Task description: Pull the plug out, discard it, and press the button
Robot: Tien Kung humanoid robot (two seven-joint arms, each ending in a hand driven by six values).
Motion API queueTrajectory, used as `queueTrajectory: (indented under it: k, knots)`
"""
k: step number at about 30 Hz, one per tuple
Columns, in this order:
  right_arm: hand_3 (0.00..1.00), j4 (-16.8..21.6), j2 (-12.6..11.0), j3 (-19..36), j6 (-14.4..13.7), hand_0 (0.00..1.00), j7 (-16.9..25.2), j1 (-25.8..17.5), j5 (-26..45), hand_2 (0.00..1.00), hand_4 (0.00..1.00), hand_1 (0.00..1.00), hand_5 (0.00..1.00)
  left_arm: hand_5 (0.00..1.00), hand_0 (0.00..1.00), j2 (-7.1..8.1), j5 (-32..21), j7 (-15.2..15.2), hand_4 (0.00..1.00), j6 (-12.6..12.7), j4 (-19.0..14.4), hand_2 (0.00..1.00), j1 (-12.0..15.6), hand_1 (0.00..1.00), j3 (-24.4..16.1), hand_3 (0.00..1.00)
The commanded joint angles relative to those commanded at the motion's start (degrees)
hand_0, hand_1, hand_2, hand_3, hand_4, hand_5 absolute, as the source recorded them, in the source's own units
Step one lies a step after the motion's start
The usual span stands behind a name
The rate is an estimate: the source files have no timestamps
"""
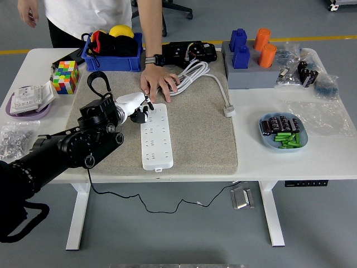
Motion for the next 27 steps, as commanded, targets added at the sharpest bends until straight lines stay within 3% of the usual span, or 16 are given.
queueTrajectory:
  k: [15,21,27]
  knots:
    - [0.713,-0.03,0.09,0.01,-0.01,0.767,-0.01,-0.07,-0.03,0.724,0.883,0.729,0.658,0.002,0.002,0.32,-1.48,0.04,0.026,-0.43,-0.49,0.098,-0.03,0.015,2.5,0.655]
    - [0.713,0.0,0.08,0.18,-0.01,0.767,0.0,-0.03,-0.07,0.724,0.883,0.729,0.658,0.002,0.002,0.95,1.39,-0.24,0.026,-0.32,-2.85,0.097,0.55,0.015,-2.7,0.656]
    - [0.713,-0.03,0.16,0.38,-0.02,0.767,-0.02,-0.09,-0.15,0.724,0.883,0.729,0.658,0.002,0.002,2.38,6.39,-1.18,0.022,0.28,-8.24,0.105,2.33,0.019,-11.17,0.663]
